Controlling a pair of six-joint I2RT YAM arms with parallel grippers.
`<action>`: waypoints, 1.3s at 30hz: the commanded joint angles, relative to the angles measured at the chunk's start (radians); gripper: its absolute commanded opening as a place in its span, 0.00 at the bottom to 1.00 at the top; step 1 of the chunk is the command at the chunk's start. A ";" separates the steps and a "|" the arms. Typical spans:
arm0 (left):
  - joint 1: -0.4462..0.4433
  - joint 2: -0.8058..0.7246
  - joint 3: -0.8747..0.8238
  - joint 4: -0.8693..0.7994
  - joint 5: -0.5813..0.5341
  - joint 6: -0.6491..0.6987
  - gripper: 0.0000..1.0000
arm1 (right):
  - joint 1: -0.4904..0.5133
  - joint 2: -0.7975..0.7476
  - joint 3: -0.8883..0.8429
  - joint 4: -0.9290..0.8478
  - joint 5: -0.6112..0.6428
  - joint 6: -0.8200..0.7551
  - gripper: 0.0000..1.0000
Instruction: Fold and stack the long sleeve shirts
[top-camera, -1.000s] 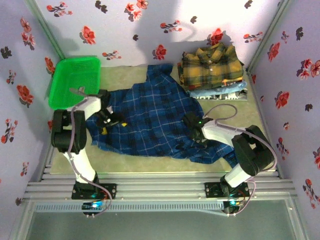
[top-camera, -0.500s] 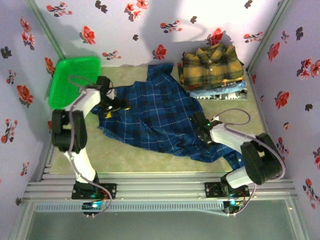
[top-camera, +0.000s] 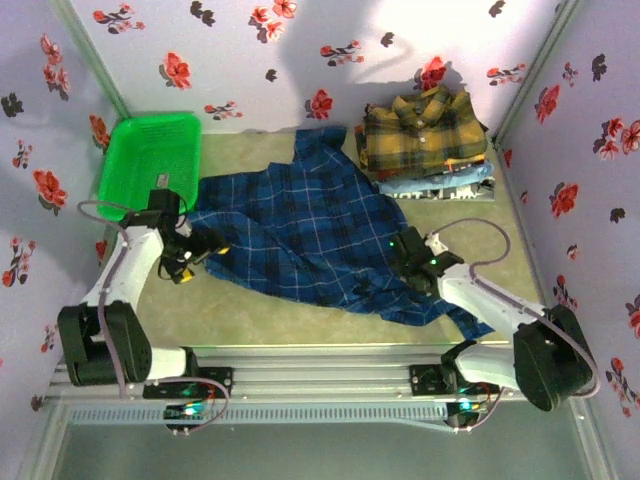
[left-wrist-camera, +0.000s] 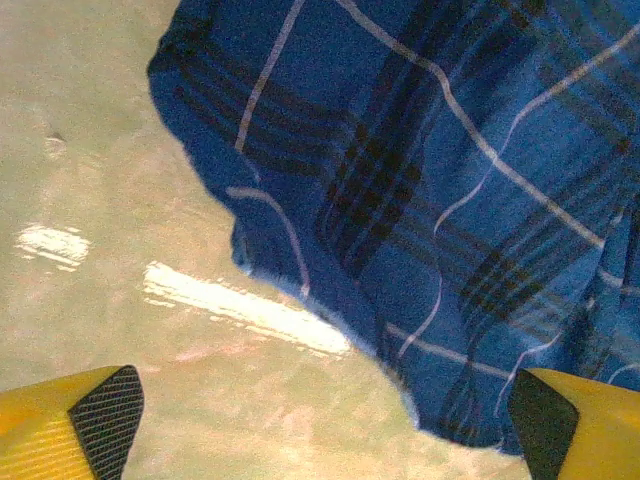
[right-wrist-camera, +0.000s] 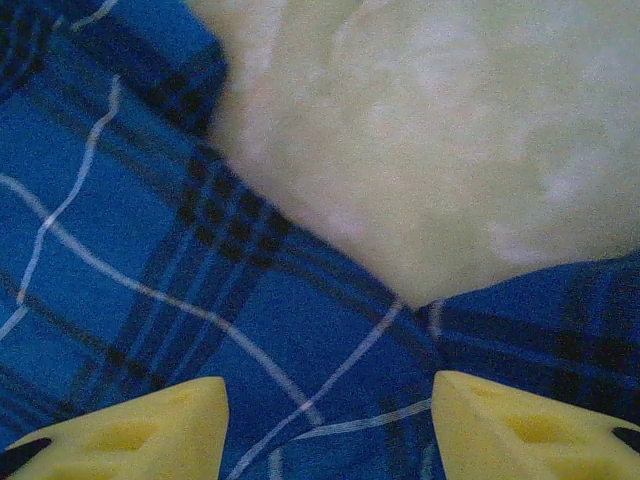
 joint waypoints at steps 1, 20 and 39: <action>0.012 0.067 -0.003 0.056 0.018 -0.081 0.89 | 0.017 0.033 0.053 -0.005 -0.035 -0.095 0.58; 0.076 -0.323 -0.313 -0.123 -0.040 -0.261 0.26 | -0.016 0.258 0.141 0.035 -0.085 -0.167 0.59; 0.095 -0.569 -0.257 -0.240 -0.034 -0.420 0.59 | -0.054 0.348 0.289 0.035 -0.160 -0.309 0.61</action>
